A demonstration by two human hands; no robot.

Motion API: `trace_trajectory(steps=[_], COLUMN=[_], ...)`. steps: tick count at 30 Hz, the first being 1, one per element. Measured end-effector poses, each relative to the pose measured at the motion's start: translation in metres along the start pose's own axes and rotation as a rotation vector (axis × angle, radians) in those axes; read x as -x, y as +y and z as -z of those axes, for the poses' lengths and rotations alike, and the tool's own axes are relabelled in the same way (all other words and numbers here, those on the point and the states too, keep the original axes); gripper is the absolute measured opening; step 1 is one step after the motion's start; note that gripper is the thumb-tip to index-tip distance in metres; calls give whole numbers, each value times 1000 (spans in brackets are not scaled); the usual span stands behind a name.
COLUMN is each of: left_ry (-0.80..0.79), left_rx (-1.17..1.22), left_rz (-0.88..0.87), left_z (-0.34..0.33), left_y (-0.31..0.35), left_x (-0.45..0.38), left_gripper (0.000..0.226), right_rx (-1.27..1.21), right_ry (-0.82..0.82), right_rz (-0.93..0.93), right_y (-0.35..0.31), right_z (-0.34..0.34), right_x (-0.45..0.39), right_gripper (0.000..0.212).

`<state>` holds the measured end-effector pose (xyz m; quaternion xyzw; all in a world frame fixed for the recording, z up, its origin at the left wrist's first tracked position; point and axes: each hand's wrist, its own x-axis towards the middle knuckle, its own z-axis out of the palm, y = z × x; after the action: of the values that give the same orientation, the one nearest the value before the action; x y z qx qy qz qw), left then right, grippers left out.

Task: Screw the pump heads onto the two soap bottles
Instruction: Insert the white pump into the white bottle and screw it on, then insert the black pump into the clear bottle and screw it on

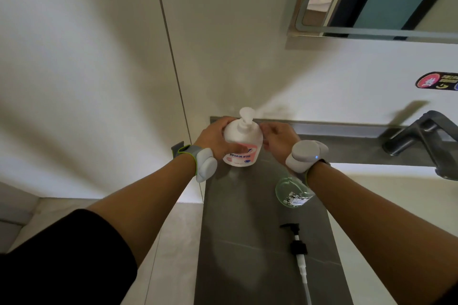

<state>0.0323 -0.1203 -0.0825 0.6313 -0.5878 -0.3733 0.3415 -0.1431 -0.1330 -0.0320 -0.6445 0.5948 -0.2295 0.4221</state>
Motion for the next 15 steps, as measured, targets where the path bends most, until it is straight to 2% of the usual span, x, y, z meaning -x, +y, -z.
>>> trace_trajectory(steps=[15], left_ry=[-15], left_rx=[8], left_rz=[32], left_z=[-6], left_y=[-9], left_x=[-35], left_gripper=[72], right_rx=[70], right_ry=[-21], right_rz=[-5], right_y=[0], right_z=[6], right_x=[-36], right_gripper=[29])
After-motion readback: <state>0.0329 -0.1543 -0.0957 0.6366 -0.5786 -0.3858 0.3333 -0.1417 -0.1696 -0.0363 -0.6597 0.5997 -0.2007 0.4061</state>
